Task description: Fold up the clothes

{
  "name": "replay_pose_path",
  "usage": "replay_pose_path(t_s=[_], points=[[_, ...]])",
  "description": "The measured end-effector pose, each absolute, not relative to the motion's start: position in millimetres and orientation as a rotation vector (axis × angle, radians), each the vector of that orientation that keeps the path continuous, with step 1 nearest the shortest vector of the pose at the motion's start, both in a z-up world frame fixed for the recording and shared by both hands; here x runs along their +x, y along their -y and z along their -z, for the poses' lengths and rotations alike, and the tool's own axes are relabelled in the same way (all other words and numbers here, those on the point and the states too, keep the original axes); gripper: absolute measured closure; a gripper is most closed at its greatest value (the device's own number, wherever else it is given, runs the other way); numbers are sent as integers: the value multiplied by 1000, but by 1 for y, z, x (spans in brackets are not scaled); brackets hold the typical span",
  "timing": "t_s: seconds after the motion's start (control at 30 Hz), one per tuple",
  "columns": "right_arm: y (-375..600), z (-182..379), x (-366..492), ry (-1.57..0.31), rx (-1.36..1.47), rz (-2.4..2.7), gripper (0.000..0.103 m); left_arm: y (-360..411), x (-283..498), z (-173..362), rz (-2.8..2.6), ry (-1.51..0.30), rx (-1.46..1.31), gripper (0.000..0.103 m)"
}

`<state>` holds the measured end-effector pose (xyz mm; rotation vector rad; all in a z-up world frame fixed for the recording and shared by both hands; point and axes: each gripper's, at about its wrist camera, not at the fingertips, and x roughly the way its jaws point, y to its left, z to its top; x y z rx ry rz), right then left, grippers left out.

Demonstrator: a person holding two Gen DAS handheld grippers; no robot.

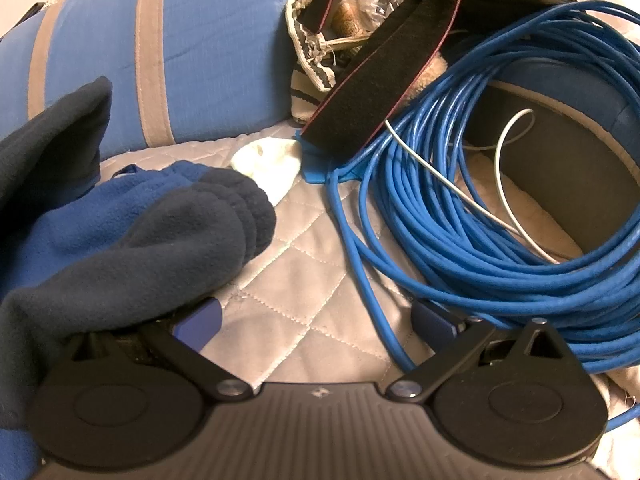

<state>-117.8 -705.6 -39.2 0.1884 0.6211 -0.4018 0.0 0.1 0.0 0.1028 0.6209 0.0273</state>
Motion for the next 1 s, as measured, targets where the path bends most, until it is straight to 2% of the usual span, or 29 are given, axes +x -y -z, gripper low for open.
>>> replay_pose_path(t_s=[1.0], points=[[707,40,-125,-593,174,382,0,-8,1,3,2,-616,58,0]])
